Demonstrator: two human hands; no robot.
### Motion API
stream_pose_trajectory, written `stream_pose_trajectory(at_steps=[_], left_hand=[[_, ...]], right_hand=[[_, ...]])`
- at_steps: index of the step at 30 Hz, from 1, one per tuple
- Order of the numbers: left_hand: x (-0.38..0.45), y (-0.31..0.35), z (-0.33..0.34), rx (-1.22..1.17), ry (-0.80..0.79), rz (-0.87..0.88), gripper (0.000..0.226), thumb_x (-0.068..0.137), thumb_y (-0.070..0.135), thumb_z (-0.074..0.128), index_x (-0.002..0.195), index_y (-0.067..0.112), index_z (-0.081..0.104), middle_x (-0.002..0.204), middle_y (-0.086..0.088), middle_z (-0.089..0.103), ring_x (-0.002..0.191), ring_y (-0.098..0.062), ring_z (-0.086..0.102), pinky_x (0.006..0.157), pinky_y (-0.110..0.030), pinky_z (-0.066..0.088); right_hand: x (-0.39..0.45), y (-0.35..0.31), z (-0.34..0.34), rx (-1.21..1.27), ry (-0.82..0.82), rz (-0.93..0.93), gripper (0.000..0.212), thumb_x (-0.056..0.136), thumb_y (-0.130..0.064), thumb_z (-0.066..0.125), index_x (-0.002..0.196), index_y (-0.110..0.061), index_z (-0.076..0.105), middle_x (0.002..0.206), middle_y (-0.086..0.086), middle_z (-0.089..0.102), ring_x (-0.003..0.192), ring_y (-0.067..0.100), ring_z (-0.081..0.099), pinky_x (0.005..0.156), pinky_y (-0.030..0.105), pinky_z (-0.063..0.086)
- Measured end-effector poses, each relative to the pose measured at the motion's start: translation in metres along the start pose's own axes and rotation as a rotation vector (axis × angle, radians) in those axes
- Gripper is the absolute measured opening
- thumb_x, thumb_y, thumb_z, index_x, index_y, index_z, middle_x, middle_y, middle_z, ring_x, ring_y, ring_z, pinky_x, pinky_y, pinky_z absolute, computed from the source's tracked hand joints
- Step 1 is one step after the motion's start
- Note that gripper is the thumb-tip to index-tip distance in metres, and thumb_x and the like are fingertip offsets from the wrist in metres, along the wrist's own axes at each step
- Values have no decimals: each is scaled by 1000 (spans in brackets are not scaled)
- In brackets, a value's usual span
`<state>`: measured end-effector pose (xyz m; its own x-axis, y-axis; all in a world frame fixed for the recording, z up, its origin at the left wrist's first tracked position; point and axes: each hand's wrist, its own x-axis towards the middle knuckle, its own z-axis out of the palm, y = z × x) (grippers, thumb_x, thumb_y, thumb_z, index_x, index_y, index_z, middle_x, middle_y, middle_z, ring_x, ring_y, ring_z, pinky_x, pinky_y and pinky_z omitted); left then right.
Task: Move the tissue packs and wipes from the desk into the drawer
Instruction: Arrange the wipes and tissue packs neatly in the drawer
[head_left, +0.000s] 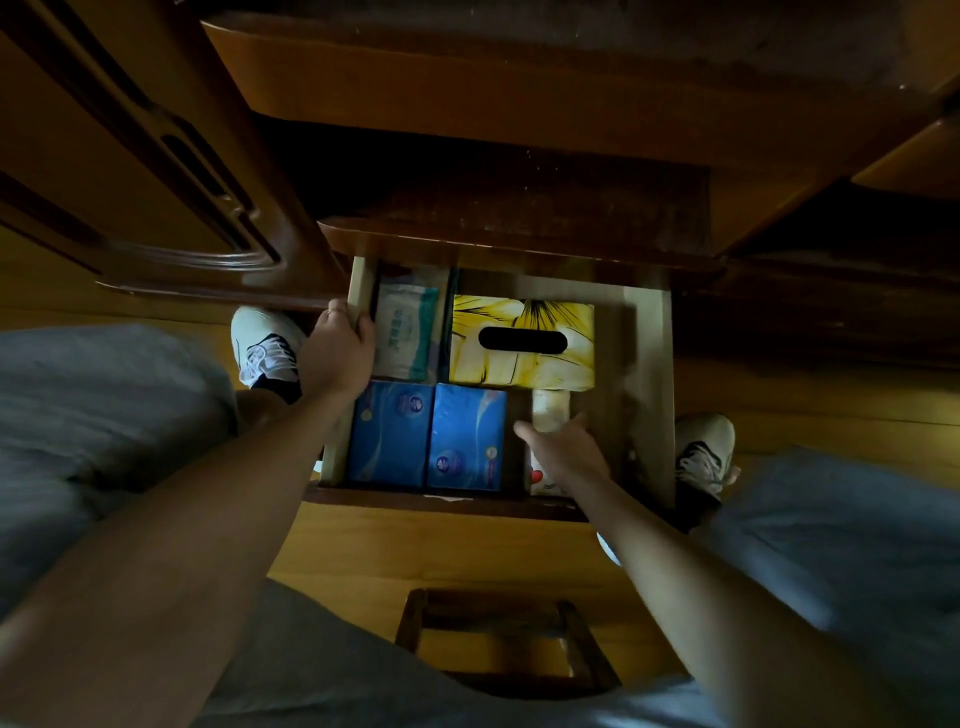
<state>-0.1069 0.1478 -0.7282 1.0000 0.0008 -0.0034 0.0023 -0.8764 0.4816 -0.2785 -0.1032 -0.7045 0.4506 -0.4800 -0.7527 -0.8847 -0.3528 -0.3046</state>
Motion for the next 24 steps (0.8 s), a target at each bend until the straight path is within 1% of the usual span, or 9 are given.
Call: stream_pose_trajectory(at_steps=[3, 4, 8, 10, 12, 15, 19, 22, 24], left_hand=[[1, 1, -1, 12, -11, -15, 33, 99, 34, 43, 114, 6, 54, 108, -19, 65, 95, -43, 63, 67, -41, 44], [1, 1, -1, 16, -13, -20, 33, 99, 34, 43, 114, 6, 54, 108, -19, 65, 95, -43, 63, 67, -41, 45], [3, -1, 2, 15, -7, -20, 33, 99, 35, 42, 112, 7, 54, 104, -19, 65, 91, -42, 63, 66, -39, 43], [3, -3, 4, 13, 0, -23, 34, 97, 35, 42, 112, 7, 54, 103, -19, 65, 90, -42, 63, 65, -38, 40], [4, -4, 5, 12, 11, -21, 35, 97, 36, 42, 111, 7, 55, 102, -19, 65, 90, -42, 63, 64, -37, 38], [4, -5, 6, 5, 16, -18, 35, 96, 38, 40, 108, 8, 54, 101, -18, 65, 88, -42, 63, 64, -34, 35], [4, -5, 6, 9, 18, -27, 35, 97, 38, 41, 107, 8, 55, 101, -18, 65, 88, -42, 63, 63, -34, 34], [3, -6, 6, 3, 9, -23, 35, 98, 38, 42, 109, 8, 55, 102, -17, 66, 88, -41, 63, 63, -34, 36], [3, -6, 6, -3, 6, -28, 35, 98, 38, 41, 110, 8, 55, 103, -17, 66, 90, -41, 63, 64, -34, 36]], right_hand=[[14, -16, 9, -37, 34, 78, 74, 83, -56, 72, 139, -14, 46, 123, 9, 64, 110, 29, 64, 87, 40, 53], [17, -18, 12, -44, 51, 116, 70, 84, -51, 73, 137, -15, 47, 121, 10, 65, 109, 29, 65, 89, 42, 55], [21, -19, 23, -93, 181, 113, 63, 87, -35, 73, 137, -16, 39, 125, 13, 59, 109, 32, 63, 88, 49, 57], [22, -20, 21, -144, 164, 112, 58, 87, -36, 72, 134, -20, 41, 122, 10, 61, 109, 31, 63, 88, 45, 55], [24, -21, 17, -217, 163, 107, 54, 87, -38, 71, 132, -23, 43, 119, 6, 64, 109, 28, 64, 82, 38, 51], [21, -23, 18, -336, 212, 46, 51, 90, -32, 70, 132, -26, 43, 119, 6, 65, 108, 28, 65, 71, 36, 43], [15, -28, 24, -507, 223, -77, 57, 90, -30, 70, 137, -24, 39, 128, 12, 61, 111, 31, 64, 76, 39, 45], [15, -32, 22, -652, 214, -175, 55, 90, -28, 71, 136, -22, 41, 127, 12, 60, 107, 31, 66, 69, 38, 40], [15, -34, 16, -715, 207, -212, 56, 89, -24, 72, 136, -21, 42, 127, 13, 58, 104, 32, 66, 65, 39, 41]])
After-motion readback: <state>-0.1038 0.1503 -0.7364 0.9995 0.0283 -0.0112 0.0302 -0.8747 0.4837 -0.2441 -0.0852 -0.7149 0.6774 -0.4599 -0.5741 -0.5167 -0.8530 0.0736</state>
